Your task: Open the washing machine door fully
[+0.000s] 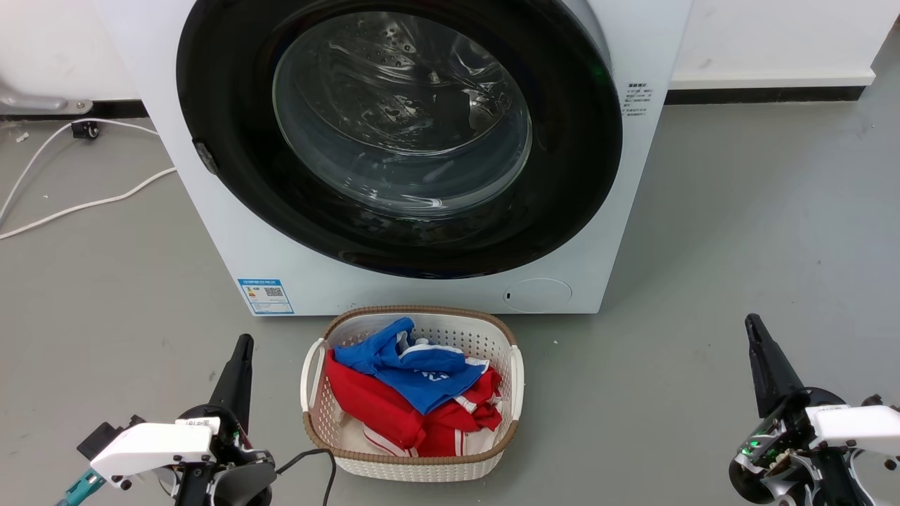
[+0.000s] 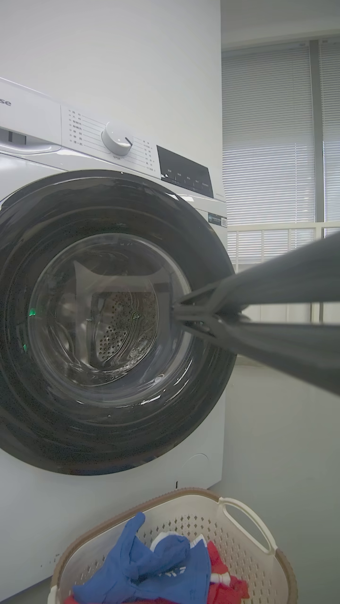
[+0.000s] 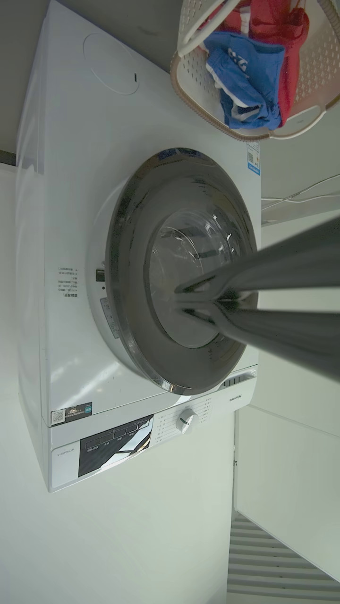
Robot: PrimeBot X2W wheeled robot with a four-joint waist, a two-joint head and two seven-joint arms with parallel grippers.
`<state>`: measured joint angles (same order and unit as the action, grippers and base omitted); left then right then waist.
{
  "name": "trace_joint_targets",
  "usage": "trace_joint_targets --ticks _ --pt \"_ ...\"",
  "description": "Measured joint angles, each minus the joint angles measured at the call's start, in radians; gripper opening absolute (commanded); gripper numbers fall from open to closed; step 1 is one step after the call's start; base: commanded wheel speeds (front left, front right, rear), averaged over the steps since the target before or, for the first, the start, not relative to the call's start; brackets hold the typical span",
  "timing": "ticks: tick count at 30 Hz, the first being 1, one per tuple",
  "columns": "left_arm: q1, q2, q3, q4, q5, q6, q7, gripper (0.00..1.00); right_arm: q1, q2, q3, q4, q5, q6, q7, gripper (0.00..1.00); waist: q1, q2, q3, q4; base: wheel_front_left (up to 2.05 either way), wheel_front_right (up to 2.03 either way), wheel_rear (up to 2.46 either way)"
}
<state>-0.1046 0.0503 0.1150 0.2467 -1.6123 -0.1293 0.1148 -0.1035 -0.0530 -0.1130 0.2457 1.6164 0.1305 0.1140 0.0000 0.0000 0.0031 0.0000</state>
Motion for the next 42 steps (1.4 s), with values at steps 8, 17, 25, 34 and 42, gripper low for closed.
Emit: trace_joint_targets --ticks 8,17,25,34,42 --pt "0.000 0.000 0.000 0.000 0.000 0.000 0.000 0.00 0.000 0.000 0.000 0.000 -0.001 0.000 0.000 0.00 0.0000 0.0000 0.000 0.000 0.00 0.00 0.00" --pt "0.000 0.000 0.000 0.000 0.000 0.000 0.000 0.00 0.000 0.000 0.000 0.000 -0.001 0.000 0.001 0.00 0.0000 0.0000 0.000 0.000 0.00 0.00 0.00" --pt "0.000 0.000 0.000 0.000 0.000 0.000 0.000 0.00 0.000 0.000 0.000 0.000 -0.001 0.000 0.001 0.00 0.0000 0.0000 0.000 0.000 0.00 0.00 0.00" --pt "0.000 0.000 0.000 0.000 0.000 0.000 0.000 0.00 0.000 0.000 -0.001 0.000 -0.001 0.000 0.001 0.00 0.0000 0.0000 0.000 0.000 0.00 0.00 0.00" --pt "0.000 0.000 0.000 0.000 0.000 0.000 0.000 0.00 0.000 0.000 -0.001 0.000 -0.001 0.000 0.001 0.00 0.0000 0.0000 0.000 0.000 0.00 0.00 0.00"
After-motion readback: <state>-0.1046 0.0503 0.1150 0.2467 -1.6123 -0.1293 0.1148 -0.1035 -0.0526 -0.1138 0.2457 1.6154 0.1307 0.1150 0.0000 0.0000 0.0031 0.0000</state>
